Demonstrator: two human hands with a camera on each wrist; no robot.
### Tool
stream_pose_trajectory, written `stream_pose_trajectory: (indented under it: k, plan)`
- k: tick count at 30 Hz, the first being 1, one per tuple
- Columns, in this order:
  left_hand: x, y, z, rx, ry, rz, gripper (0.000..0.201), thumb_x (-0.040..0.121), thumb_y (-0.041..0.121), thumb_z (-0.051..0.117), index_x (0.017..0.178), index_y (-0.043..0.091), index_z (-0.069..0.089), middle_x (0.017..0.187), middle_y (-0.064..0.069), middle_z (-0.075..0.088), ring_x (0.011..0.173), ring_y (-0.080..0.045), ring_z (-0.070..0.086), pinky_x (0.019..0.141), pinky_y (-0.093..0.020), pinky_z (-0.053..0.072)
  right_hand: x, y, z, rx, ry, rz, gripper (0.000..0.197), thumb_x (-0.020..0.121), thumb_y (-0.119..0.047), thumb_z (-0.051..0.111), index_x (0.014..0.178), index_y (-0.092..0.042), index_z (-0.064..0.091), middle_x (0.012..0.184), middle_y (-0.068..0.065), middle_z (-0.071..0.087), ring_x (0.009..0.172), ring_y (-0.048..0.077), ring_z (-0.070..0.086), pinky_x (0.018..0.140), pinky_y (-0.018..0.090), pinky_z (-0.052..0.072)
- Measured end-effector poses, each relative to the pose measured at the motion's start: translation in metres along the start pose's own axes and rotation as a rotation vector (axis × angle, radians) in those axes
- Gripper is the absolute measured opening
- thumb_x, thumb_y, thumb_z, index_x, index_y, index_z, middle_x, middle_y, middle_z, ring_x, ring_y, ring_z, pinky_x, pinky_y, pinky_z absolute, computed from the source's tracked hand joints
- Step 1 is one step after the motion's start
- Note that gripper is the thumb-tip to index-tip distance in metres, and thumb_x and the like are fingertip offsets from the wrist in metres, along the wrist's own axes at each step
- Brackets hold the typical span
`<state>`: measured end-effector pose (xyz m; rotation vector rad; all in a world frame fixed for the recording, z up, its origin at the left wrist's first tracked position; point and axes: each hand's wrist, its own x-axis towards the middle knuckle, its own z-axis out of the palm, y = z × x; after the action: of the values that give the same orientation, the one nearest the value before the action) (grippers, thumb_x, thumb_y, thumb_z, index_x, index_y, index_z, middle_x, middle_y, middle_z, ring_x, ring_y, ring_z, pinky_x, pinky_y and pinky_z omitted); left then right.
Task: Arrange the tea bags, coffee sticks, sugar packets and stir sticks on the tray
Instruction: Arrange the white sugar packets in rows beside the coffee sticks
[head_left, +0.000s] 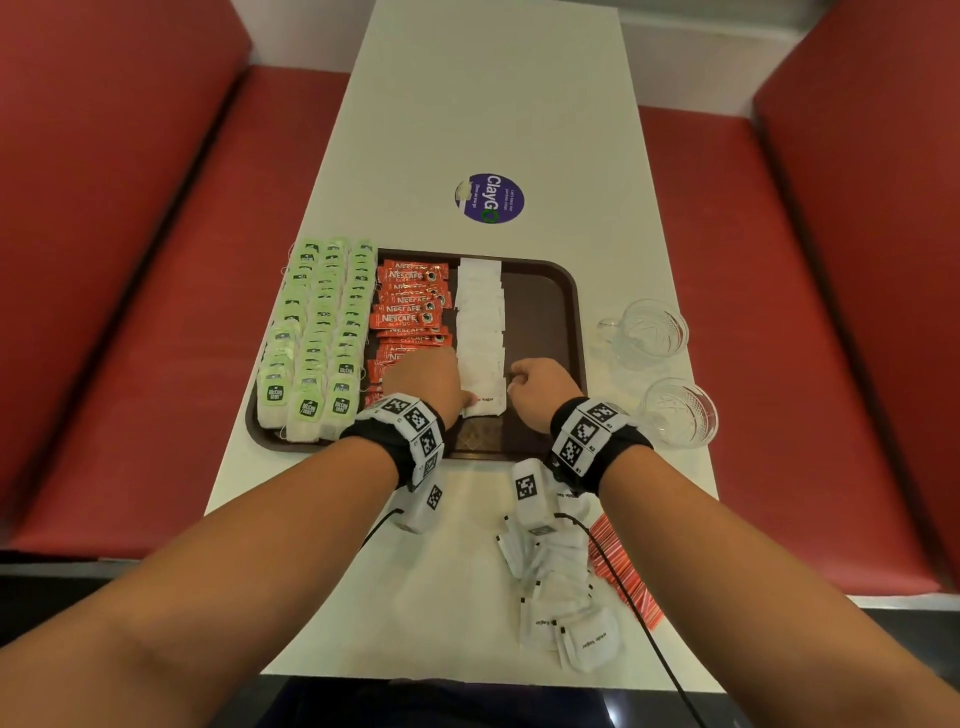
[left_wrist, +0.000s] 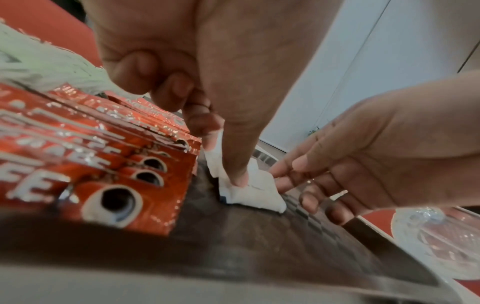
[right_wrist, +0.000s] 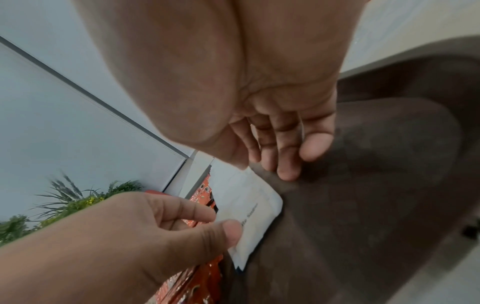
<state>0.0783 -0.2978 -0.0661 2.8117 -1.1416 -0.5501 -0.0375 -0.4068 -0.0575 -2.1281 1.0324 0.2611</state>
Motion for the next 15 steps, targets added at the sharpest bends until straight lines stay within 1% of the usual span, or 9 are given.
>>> stream_pose_trajectory:
  k: [2, 4, 6, 7, 8, 10, 12, 13, 15]
  plan:
    - [0.001, 0.0, 0.003, 0.044, 0.016, 0.009, 0.046, 0.08, 0.053, 0.074, 0.108, 0.018, 0.063, 0.104, -0.004, 0.068, 0.095, -0.025, 0.065, 0.079, -0.037, 0.054, 0.004, -0.001, 0.002, -0.007, -0.017, 0.0, 0.028, 0.098, -0.009, 0.046, 0.117, 0.0, 0.064, 0.112, 0.015, 0.066, 0.108, 0.031, 0.061, 0.09, 0.032, 0.049]
    - [0.002, 0.0, 0.004, 0.08, 0.024, 0.014, 0.044, 0.08, 0.054, 0.073, 0.104, 0.018, 0.066, 0.1, -0.004, 0.068, 0.093, -0.025, 0.065, 0.074, -0.034, 0.051, 0.01, -0.002, 0.004, -0.003, -0.036, 0.003, 0.022, 0.096, -0.007, 0.047, 0.101, 0.002, 0.066, 0.097, 0.015, 0.065, 0.094, 0.031, 0.062, 0.081, 0.032, 0.048]
    - [0.003, 0.001, 0.004, 0.104, 0.028, 0.014, 0.042, 0.081, 0.054, 0.072, 0.1, 0.018, 0.066, 0.097, -0.004, 0.068, 0.091, -0.025, 0.065, 0.07, -0.032, 0.047, 0.014, -0.003, 0.005, -0.006, -0.035, 0.021, 0.02, 0.094, -0.005, 0.047, 0.08, -0.002, 0.06, 0.079, 0.011, 0.059, 0.081, 0.028, 0.058, 0.073, 0.032, 0.047]
    - [0.003, 0.001, 0.004, 0.108, 0.031, 0.014, 0.042, 0.081, 0.055, 0.071, 0.098, 0.018, 0.066, 0.096, -0.003, 0.068, 0.09, -0.025, 0.065, 0.069, -0.032, 0.047, 0.014, -0.003, 0.005, -0.011, -0.032, 0.025, 0.023, 0.094, -0.004, 0.047, 0.072, -0.006, 0.054, 0.072, 0.008, 0.053, 0.077, 0.026, 0.055, 0.07, 0.031, 0.044]
    - [0.003, 0.0, 0.005, 0.108, 0.036, 0.015, 0.042, 0.08, 0.056, 0.071, 0.097, 0.018, 0.066, 0.095, -0.003, 0.068, 0.089, -0.025, 0.065, 0.069, -0.032, 0.047, 0.015, -0.003, 0.006, -0.012, -0.032, 0.03, 0.027, 0.094, -0.004, 0.047, 0.068, -0.009, 0.05, 0.069, 0.006, 0.049, 0.074, 0.025, 0.053, 0.068, 0.03, 0.042]
    - [0.003, -0.001, 0.006, 0.09, 0.055, 0.017, 0.041, 0.08, 0.056, 0.071, 0.097, 0.018, 0.066, 0.094, -0.003, 0.068, 0.088, -0.025, 0.065, 0.07, -0.033, 0.049, 0.015, -0.004, 0.006, -0.014, -0.038, 0.038, 0.024, 0.094, -0.004, 0.047, 0.071, -0.008, 0.053, 0.07, 0.005, 0.05, 0.075, 0.025, 0.053, 0.069, 0.029, 0.042]
    - [0.003, -0.003, 0.007, 0.062, 0.076, 0.009, 0.039, 0.083, 0.054, 0.069, 0.099, 0.018, 0.067, 0.094, -0.003, 0.068, 0.088, -0.025, 0.065, 0.071, -0.033, 0.051, 0.015, -0.003, 0.006, -0.019, -0.052, 0.033, 0.018, 0.095, -0.006, 0.047, 0.088, -0.002, 0.063, 0.083, 0.01, 0.06, 0.084, 0.027, 0.059, 0.076, 0.031, 0.048]
    - [0.002, -0.004, 0.007, 0.049, 0.083, 0.005, 0.038, 0.085, 0.052, 0.067, 0.1, 0.018, 0.068, 0.094, -0.003, 0.068, 0.088, -0.024, 0.065, 0.071, -0.033, 0.051, 0.015, -0.002, 0.006, -0.02, -0.056, 0.028, 0.019, 0.096, -0.007, 0.047, 0.097, 0.0, 0.066, 0.09, 0.013, 0.063, 0.089, 0.028, 0.061, 0.081, 0.033, 0.05]
    - [0.003, -0.004, 0.007, 0.033, 0.087, 0.006, 0.036, 0.089, 0.05, 0.063, 0.103, 0.018, 0.069, 0.096, -0.003, 0.069, 0.089, -0.025, 0.066, 0.074, -0.034, 0.053, 0.016, -0.001, 0.006, -0.02, -0.058, 0.017, 0.022, 0.095, -0.006, 0.047, 0.103, 0.001, 0.067, 0.095, 0.014, 0.064, 0.093, 0.029, 0.062, 0.085, 0.034, 0.051]
